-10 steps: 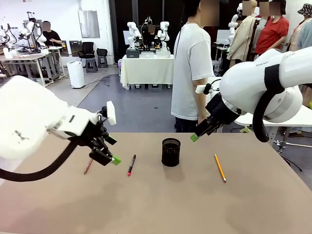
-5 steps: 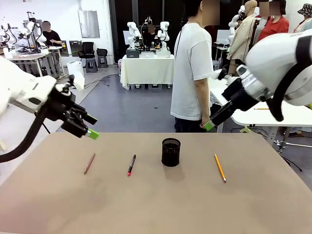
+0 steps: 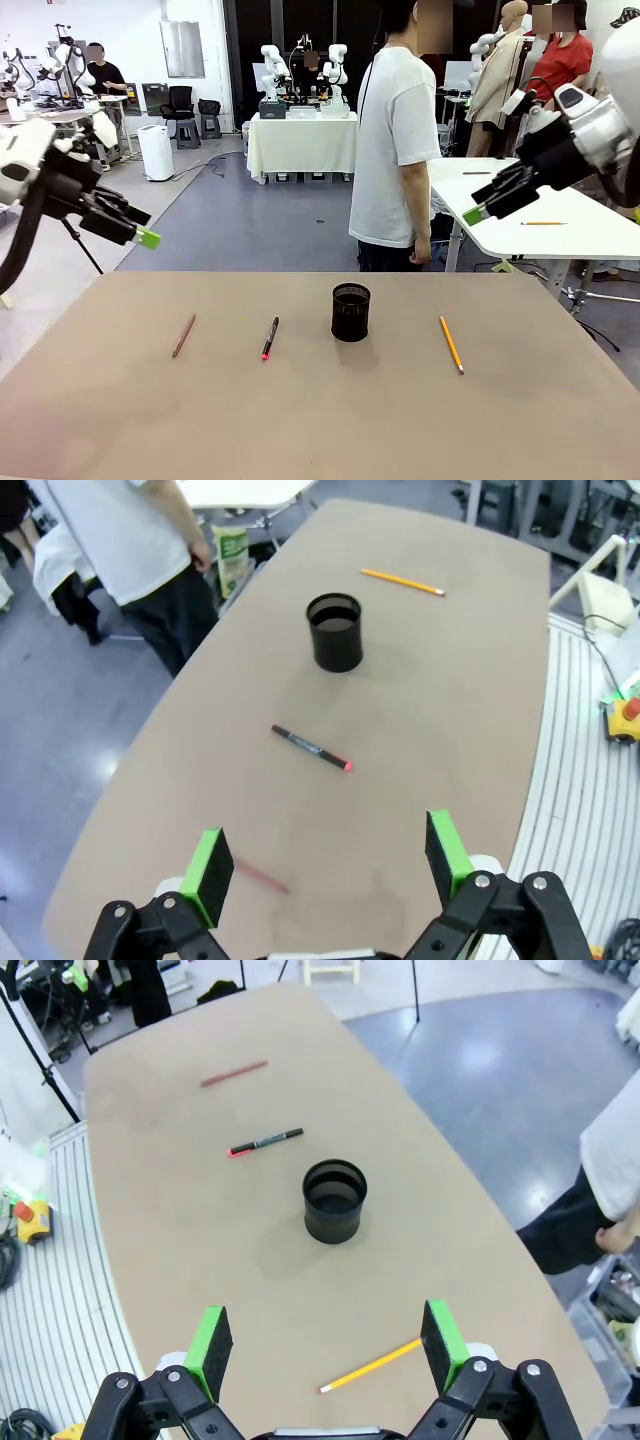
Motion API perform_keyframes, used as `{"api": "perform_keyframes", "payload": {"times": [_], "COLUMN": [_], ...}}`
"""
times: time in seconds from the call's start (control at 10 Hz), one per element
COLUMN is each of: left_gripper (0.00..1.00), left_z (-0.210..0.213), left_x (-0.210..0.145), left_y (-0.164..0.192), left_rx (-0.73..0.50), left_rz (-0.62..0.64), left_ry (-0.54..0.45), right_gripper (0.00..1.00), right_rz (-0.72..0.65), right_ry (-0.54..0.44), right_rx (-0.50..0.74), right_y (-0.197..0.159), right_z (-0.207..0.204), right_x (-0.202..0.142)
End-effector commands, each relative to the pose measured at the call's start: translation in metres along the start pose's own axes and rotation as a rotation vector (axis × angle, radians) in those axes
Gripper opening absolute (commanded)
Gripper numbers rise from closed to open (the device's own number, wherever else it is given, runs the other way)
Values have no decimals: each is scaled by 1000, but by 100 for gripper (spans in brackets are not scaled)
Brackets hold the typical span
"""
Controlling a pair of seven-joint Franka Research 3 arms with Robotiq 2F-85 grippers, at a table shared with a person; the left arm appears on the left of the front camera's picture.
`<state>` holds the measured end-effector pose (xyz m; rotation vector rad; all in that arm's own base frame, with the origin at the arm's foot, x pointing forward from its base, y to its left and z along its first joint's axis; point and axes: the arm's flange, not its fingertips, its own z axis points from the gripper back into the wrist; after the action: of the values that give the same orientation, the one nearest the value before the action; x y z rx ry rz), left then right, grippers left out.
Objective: Place the pens into the pen holder.
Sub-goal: Pick up a writing instrument from the table and place it into the Pen holder.
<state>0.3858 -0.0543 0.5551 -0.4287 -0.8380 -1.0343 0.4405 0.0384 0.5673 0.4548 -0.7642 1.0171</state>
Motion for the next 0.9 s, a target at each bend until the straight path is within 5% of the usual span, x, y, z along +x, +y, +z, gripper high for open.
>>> {"api": "perform_keyframes", "payload": {"times": [0.0,0.8], "left_gripper": [100,100], "left_z": [22,79], "left_x": [2,13], "left_y": [8,15], "left_rx": [8,80], "left_rz": [16,7], "left_ry": [8,43], "right_gripper": [100,100], "right_rz": [23,92], "right_ry": [-23,46], "right_rx": [42,34], "right_y": [-17,-35], "right_z": [17,85], "right_x": [-2,-9]}}
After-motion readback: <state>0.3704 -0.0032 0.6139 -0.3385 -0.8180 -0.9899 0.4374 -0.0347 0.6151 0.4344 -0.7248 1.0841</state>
